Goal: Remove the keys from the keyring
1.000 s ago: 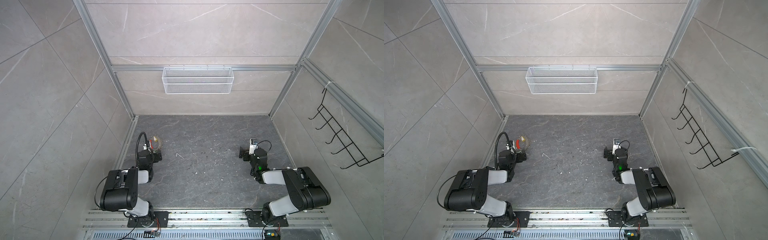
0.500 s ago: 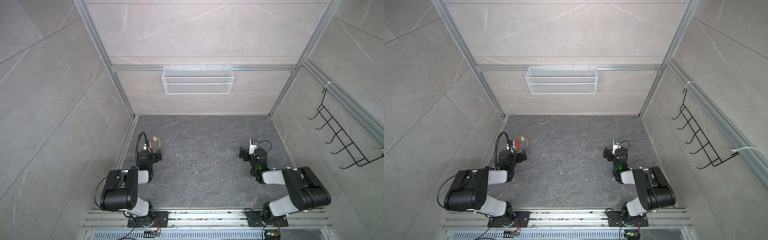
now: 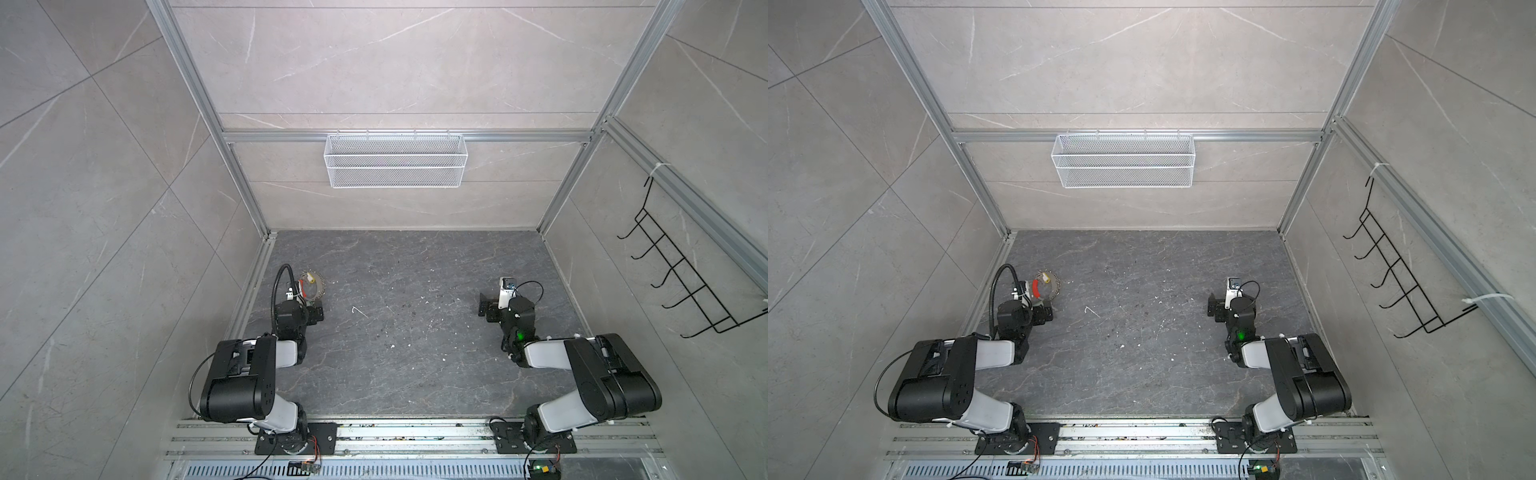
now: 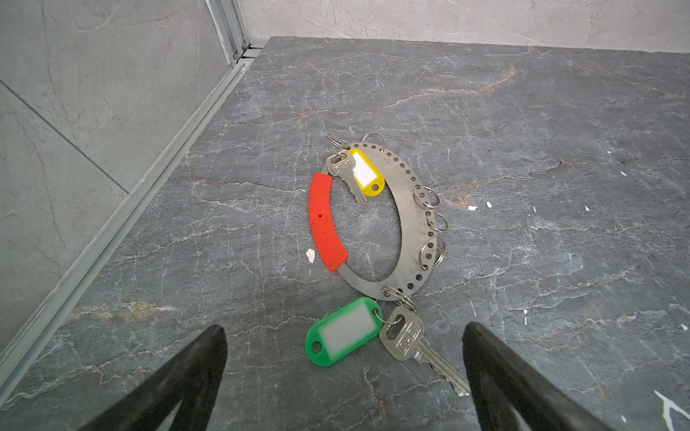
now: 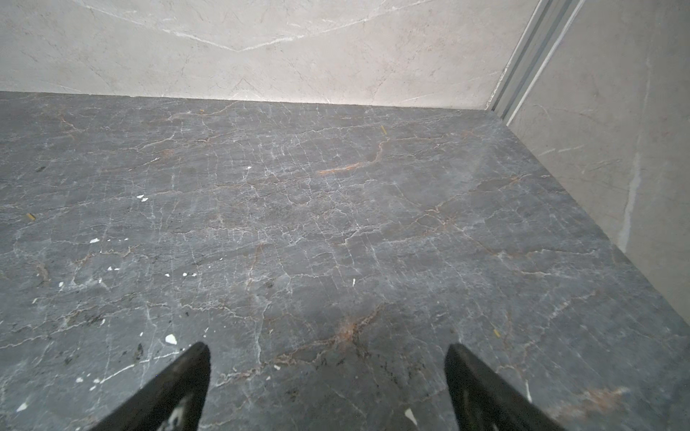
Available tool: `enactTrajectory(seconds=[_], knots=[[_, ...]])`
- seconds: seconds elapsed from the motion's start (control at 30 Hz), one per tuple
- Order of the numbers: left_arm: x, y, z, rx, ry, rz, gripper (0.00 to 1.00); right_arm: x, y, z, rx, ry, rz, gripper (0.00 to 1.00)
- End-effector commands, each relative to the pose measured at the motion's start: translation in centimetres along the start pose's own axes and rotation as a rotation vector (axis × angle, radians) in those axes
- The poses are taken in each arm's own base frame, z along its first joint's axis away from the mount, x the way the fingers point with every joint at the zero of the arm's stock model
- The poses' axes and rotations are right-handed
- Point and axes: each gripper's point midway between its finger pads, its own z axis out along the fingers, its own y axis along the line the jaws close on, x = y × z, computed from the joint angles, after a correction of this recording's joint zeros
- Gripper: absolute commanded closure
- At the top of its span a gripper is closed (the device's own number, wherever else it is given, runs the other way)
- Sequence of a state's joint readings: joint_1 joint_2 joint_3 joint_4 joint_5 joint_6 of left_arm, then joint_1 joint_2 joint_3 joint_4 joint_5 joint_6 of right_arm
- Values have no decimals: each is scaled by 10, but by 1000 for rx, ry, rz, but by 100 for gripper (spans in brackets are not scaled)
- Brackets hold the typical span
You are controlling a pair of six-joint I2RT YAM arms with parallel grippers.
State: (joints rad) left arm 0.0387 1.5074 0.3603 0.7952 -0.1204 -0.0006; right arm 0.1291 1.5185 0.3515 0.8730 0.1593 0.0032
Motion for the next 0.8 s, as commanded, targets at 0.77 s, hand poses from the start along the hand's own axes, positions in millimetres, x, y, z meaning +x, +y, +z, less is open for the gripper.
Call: enactTrajectory(seconds=[0.77], knots=[[-119,19,-91,-91,-179,-856,0,-51,12,-23,13,305,667,2]])
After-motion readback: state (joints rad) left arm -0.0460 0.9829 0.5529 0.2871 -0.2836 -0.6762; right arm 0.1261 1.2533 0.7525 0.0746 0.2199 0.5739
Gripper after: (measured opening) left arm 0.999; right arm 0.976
